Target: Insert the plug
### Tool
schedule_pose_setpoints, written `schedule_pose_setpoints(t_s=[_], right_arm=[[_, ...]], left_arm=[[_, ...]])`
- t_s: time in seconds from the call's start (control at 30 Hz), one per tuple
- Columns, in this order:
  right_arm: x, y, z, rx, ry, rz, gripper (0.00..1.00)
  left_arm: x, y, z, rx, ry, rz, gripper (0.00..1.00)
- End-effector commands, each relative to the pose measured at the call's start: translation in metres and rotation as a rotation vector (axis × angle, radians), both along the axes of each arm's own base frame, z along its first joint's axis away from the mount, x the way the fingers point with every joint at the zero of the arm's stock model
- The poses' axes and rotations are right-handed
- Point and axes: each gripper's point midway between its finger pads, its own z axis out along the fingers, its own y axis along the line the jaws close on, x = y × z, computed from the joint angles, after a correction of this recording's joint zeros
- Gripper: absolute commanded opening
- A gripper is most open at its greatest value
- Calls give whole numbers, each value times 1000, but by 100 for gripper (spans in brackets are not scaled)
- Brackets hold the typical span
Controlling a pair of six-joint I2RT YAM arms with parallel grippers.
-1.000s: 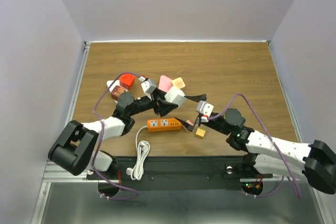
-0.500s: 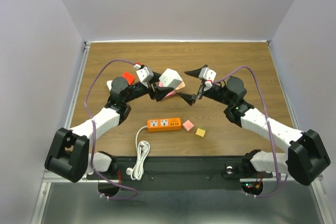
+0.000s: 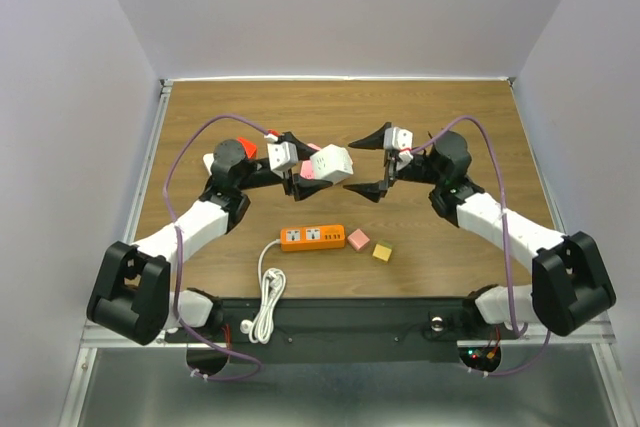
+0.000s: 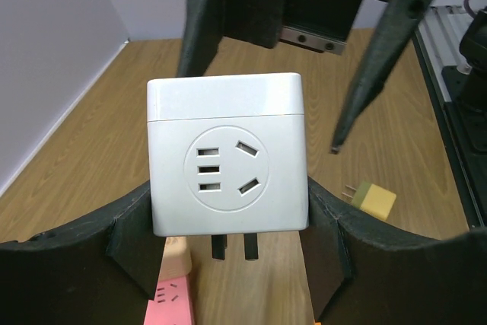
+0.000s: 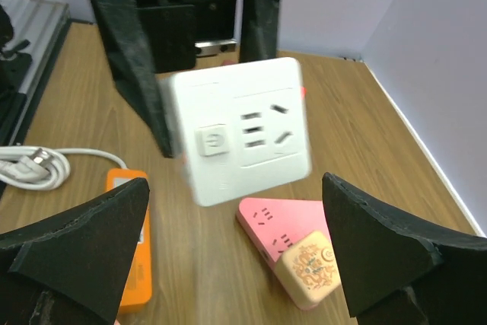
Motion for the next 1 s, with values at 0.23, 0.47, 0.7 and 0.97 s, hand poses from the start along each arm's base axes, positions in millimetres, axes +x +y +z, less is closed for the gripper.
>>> schedule_pose_setpoints(t_s=[0.23,0.47,0.7,0.97], right_arm=[[-7,10,-1,-26,-94,177,100],[-18,16,-5,-36,-85,325,100],[-19,18,-4,-35,-61,345,87],[-21,19,-11,-41,9,350,21]], left_arm=[[-17,-2,1,12,-124,-80,0],[-13,-6,-3,25,-118,-77,0],[-13,-7,-5,32,-120,-76,0],[-4,-8,-2,21,-98,-38,13]])
